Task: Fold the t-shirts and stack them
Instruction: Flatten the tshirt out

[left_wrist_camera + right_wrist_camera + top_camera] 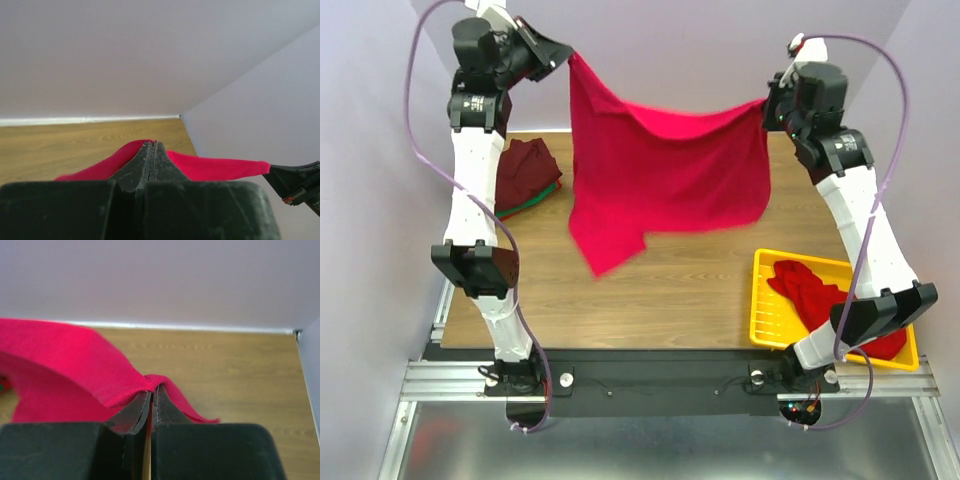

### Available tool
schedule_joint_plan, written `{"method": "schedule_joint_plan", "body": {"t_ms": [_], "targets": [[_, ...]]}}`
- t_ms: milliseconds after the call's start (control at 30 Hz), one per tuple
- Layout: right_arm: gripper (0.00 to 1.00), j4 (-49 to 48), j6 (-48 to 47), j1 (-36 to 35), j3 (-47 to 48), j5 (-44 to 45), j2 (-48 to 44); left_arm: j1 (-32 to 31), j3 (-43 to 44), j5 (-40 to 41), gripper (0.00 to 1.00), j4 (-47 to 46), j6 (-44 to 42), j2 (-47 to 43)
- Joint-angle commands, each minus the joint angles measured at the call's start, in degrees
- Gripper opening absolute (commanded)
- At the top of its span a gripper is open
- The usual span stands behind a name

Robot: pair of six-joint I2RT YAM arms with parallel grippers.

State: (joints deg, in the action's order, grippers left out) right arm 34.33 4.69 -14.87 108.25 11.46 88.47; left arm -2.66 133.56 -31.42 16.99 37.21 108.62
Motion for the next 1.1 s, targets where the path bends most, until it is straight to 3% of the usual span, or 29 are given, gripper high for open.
{"method": "schedule_joint_plan", "body": {"t_ms": [0,300,533,600,767,933,1067], "targets": [[0.00,-6.6,-1.7,0.4,5.7,-2.5,-3.2,0.5,4.4,-1.5,0.00,-6.4,-1.0,-6.7],[0.01,-3.6,1.0,0.3,4.4,-12.5,-14.6,0.5,-6.4,-4.7,0.00,-8.4,-1.4,-20.4],[0.00,1.2,5.8,0.4,6.3,-15.3,-23.8,0.4,-23.6,2.8,0.00,-11.7,1.7,-41.1],[0.00,1.8,8.2,0.4,6.4,-16.7,-25.4,0.4,-24.9,3.7,0.00,-10.7,2.4,-43.3],[0.00,7.3,10.6,0.4,12.2,-18.2,-27.3,0.4,-18.3,5.9,0.00,-1.5,1.8,-45.5],[0.00,14.7,12.4,0.4,23.5,-15.6,-25.8,0.4,-2.7,6.7,0.00,8.0,1.6,-42.2],[0.00,15.0,15.3,0.4,24.8,-13.9,-25.6,0.4,-4.2,4.5,0.00,5.7,5.9,-41.5]]}}
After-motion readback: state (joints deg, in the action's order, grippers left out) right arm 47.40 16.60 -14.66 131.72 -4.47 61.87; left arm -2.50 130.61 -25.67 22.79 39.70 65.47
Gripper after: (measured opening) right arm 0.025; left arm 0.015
